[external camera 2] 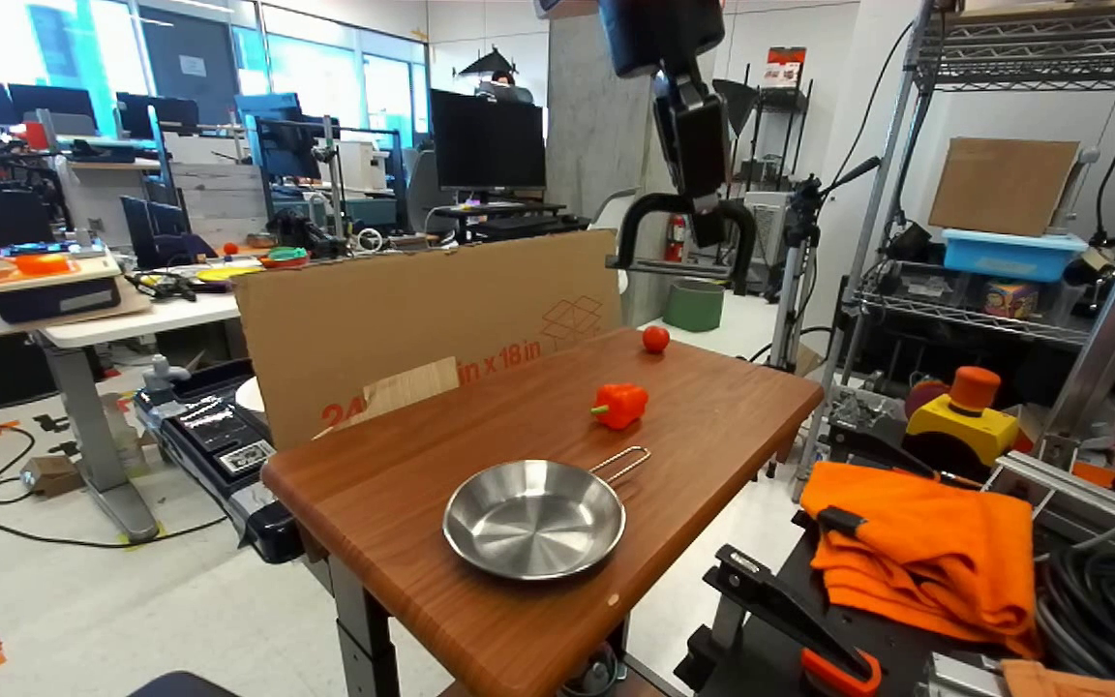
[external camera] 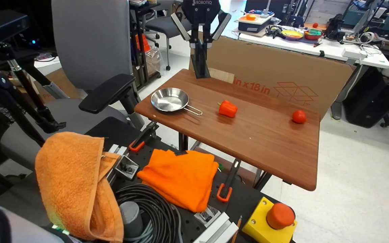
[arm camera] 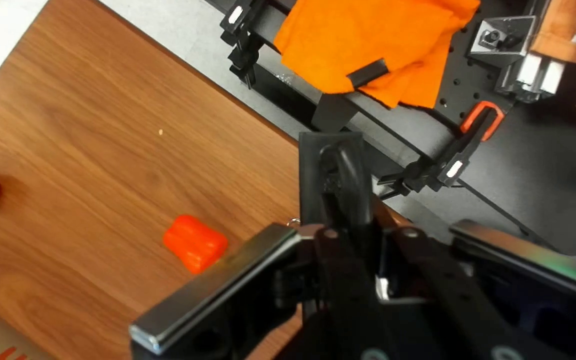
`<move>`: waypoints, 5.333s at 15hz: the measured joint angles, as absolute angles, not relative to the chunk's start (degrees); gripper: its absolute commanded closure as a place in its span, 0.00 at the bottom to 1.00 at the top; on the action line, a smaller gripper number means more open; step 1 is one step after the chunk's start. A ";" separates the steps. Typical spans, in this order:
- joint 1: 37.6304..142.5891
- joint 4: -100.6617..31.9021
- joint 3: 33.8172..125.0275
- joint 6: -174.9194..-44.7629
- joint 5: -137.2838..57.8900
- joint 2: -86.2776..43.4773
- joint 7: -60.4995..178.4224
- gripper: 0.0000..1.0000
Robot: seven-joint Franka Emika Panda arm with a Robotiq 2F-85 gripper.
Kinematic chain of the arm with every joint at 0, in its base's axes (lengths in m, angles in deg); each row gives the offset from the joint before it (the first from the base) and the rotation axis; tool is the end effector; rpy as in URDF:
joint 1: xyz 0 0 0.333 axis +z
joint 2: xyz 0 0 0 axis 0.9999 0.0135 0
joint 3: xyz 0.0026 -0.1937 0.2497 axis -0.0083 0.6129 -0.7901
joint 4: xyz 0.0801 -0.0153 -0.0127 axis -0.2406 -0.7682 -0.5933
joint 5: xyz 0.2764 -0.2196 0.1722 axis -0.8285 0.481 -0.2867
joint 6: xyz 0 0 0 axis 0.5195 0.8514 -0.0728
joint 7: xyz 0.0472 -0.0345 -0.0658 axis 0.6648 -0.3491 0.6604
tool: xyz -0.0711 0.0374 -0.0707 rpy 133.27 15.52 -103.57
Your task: Pick up the black object from the table and put it back on the table.
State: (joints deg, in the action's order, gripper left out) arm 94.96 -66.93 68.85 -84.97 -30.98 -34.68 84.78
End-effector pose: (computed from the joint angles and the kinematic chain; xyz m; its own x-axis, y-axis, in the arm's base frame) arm 0.4945 0.0933 0.3436 0.7262 0.5890 -0.3545 0.6374 -0.7701 0.0262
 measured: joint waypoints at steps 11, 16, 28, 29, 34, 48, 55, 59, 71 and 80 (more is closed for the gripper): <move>97.82 -67.37 66.55 -87.53 -28.15 -36.24 84.95 0.96; 97.36 -69.60 66.87 -90.17 -25.64 -36.23 86.86 0.96; 99.13 -64.59 66.08 -90.08 -15.14 -24.35 78.90 0.96; 99.49 -63.78 66.07 -90.00 -14.23 -23.09 78.76 0.96; 102.02 -62.67 65.62 -89.88 -8.81 -21.41 80.64 0.96; 103.02 -64.98 60.54 -89.97 -11.22 -29.36 84.65 0.96; 104.57 -67.07 58.34 -90.08 -27.57 -39.73 85.56 0.96; 104.05 -68.49 59.59 -91.96 -28.25 -42.50 77.53 0.96; 99.55 -70.93 64.73 -92.30 -36.63 -44.97 61.20 0.96; 98.78 -71.75 68.05 -92.38 -50.78 -44.06 72.08 0.96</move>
